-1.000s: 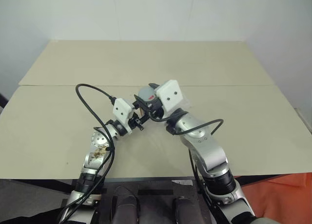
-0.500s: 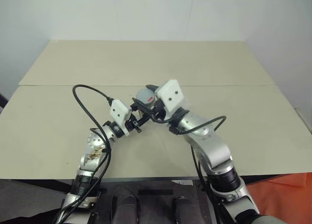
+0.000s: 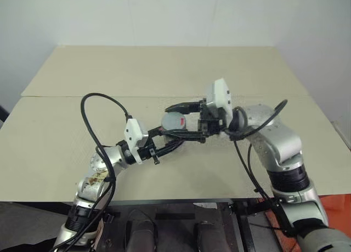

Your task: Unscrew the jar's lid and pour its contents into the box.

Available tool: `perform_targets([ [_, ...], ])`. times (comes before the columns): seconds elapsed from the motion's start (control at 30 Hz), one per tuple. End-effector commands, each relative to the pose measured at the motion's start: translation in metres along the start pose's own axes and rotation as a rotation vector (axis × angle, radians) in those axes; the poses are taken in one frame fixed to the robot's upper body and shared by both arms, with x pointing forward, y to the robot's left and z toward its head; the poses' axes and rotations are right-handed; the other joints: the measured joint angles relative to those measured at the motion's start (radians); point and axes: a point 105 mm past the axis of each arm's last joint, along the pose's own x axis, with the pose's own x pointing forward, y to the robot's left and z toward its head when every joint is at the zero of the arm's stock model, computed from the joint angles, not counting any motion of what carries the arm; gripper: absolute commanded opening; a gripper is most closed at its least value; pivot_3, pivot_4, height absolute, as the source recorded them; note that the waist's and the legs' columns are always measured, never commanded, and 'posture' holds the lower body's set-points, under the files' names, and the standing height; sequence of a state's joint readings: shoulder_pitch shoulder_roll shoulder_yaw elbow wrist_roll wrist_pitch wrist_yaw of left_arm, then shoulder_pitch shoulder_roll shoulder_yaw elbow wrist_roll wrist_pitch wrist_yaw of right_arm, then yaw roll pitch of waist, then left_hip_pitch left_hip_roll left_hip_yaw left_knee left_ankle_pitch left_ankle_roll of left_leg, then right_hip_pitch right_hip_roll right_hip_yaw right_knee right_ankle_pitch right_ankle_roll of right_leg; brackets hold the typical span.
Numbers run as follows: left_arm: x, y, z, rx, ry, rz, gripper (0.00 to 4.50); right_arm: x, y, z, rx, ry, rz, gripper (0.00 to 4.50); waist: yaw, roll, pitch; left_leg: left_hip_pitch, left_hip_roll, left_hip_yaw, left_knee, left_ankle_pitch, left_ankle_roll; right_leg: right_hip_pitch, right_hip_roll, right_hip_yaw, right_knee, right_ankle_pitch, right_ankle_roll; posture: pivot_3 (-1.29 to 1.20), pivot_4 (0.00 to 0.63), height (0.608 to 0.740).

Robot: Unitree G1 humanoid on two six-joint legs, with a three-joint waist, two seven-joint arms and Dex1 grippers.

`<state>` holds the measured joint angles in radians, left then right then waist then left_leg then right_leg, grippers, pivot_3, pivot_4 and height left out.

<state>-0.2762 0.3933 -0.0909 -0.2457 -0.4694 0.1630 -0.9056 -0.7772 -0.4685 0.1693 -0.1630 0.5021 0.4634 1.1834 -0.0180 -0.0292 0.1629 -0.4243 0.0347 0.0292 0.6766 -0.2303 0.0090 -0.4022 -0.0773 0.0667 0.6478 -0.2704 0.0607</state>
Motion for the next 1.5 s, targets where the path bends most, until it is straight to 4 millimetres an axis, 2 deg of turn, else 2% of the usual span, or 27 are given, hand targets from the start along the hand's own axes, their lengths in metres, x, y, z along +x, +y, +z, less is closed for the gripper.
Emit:
perform_targets([
  [0.03, 0.004, -0.002, 0.015, 0.036, -0.037, -0.040, 1.96, -0.006, 0.008, 0.007, -0.051, -0.027, 0.200, 2.79, 0.001, 0.000, 0.000, 0.000, 0.000, 0.000, 0.000, 0.000, 0.000, 0.000, 0.000, 0.000, 0.000, 0.000, 0.000, 0.00, 0.150, 0.740],
  [0.23, 0.004, -0.002, 0.016, 0.038, -0.032, -0.054, 1.96, -0.011, -0.001, -0.004, -0.072, 0.000, 0.339, 2.79, 0.001, 0.000, 0.000, 0.000, 0.000, 0.000, 0.000, 0.000, 0.000, 0.000, 0.000, 0.000, 0.000, 0.000, 0.000, 0.00, 0.150, 0.740],
  [0.53, 0.003, 0.000, 0.013, 0.052, -0.019, -0.027, 1.96, -0.013, -0.019, -0.008, -0.067, -0.046, 0.266, 2.79, 0.003, 0.000, 0.000, 0.000, 0.000, 0.000, 0.000, 0.000, 0.000, 0.000, 0.000, 0.000, 0.001, 0.000, 0.000, 0.00, 0.150, 0.740],
  [0.6, 0.003, 0.000, 0.012, 0.054, -0.016, -0.022, 1.96, -0.014, -0.018, -0.006, -0.091, -0.071, 0.276, 3.50, 0.003, 0.000, 0.000, 0.000, 0.000, 0.000, 0.000, 0.000, 0.000, 0.000, 0.000, 0.000, 0.001, 0.000, 0.000, 0.00, 0.150, 0.740],
  [0.7, 0.003, 0.000, 0.010, 0.058, -0.012, -0.013, 1.96, -0.022, -0.021, 0.011, -0.104, -0.174, 0.244, 4.32, 0.005, 0.001, 0.001, 0.000, 0.000, 0.000, 0.000, 0.000, 0.000, 0.000, -0.001, 0.000, 0.001, 0.000, 0.000, 0.00, 0.150, 0.740],
  [0.73, 0.002, 0.001, 0.009, 0.056, -0.010, -0.006, 1.96, -0.027, -0.025, 0.018, -0.122, -0.198, 0.185, 4.46, 0.006, 0.001, 0.001, 0.000, 0.000, 0.000, 0.000, 0.000, 0.000, -0.001, -0.001, 0.000, 0.001, 0.000, 0.000, 0.00, 0.150, 0.740],
  [0.8, 0.001, 0.002, 0.008, 0.054, -0.004, 0.010, 1.96, -0.034, -0.027, 0.026, -0.137, -0.207, 0.112, 4.46, 0.006, 0.001, 0.001, 0.000, 0.000, 0.000, 0.000, 0.000, 0.000, -0.001, -0.001, 0.000, 0.000, 0.000, 0.000, 0.00, 0.150, 0.740],
  [0.9, -0.002, 0.002, 0.004, 0.043, 0.005, 0.023, 1.96, -0.048, -0.018, 0.029, -0.187, -0.170, 0.040, 4.46, 0.008, 0.001, 0.001, -0.001, 0.000, 0.000, 0.000, 0.000, 0.000, -0.001, -0.001, 0.000, 0.000, 0.000, 0.000, 0.00, 0.150, 0.740],
  [1.03, -0.003, 0.009, -0.001, 0.058, 0.034, 0.067, 1.96, -0.053, -0.012, 0.036, -0.171, -0.160, -0.115, 4.46, 0.006, 0.001, 0.001, 0.000, 0.000, 0.000, 0.000, 0.000, 0.000, -0.001, -0.001, 0.000, 0.001, 0.000, 0.000, 0.00, 0.150, 0.740],
  [1.13, -0.001, 0.023, -0.003, 0.096, 0.038, 0.151, 1.96, -0.045, -0.013, 0.040, -0.160, -0.161, -0.297, 4.46, 0.001, 0.001, 0.000, 0.000, 0.000, 0.000, 0.000, 0.000, 0.000, -0.001, -0.001, 0.001, 0.002, 0.000, 0.000, 0.00, 0.150, 0.740],
  [1.2, 0.001, 0.033, -0.002, 0.119, 0.033, 0.211, 1.96, -0.033, -0.015, 0.037, -0.215, -0.126, -0.455, 4.46, 0.001, 0.001, 0.000, 0.000, 0.000, 0.000, 0.000, 0.000, 0.000, -0.001, 0.000, 0.001, 0.002, 0.000, 0.000, 0.00, 0.150, 0.740],
  [1.23, 0.002, 0.036, -0.002, 0.126, 0.031, 0.226, 1.96, -0.029, -0.014, 0.036, -0.176, -0.142, -0.495, 4.46, 0.001, 0.001, 0.000, 0.000, 0.000, 0.000, 0.000, 0.000, 0.000, -0.001, 0.000, 0.001, 0.002, 0.000, 0.000, 0.00, 0.150, 0.740],
  [1.33, 0.002, 0.040, -0.004, 0.154, 0.043, 0.244, 1.96, -0.010, -0.008, 0.029, -0.081, -0.167, -0.580, 4.46, 0.003, 0.001, 0.000, -0.001, 0.000, 0.000, 0.000, 0.000, 0.000, -0.001, -0.001, 0.001, 0.001, 0.000, 0.000, 0.00, 0.150, 0.740],
  [1.43, 0.000, 0.043, -0.006, 0.161, 0.047, 0.263, 1.96, 0.012, -0.002, 0.018, -0.156, -0.045, -0.615, 4.46, 0.003, 0.001, 0.000, -0.001, -0.001, 0.000, 0.000, 0.000, 0.000, -0.002, -0.001, 0.001, 0.002, 0.000, 0.000, 0.00, 0.150, 0.740],
  [1.5, -0.002, 0.044, -0.006, 0.161, 0.046, 0.265, 1.96, 0.022, -0.003, 0.016, -0.155, -0.029, -0.637, 4.46, 0.004, 0.001, 0.000, -0.001, -0.001, 0.000, 0.000, 0.000, 0.000, -0.002, -0.001, 0.001, 0.002, 0.000, 0.000, 0.00, 0.150, 0.740],
])
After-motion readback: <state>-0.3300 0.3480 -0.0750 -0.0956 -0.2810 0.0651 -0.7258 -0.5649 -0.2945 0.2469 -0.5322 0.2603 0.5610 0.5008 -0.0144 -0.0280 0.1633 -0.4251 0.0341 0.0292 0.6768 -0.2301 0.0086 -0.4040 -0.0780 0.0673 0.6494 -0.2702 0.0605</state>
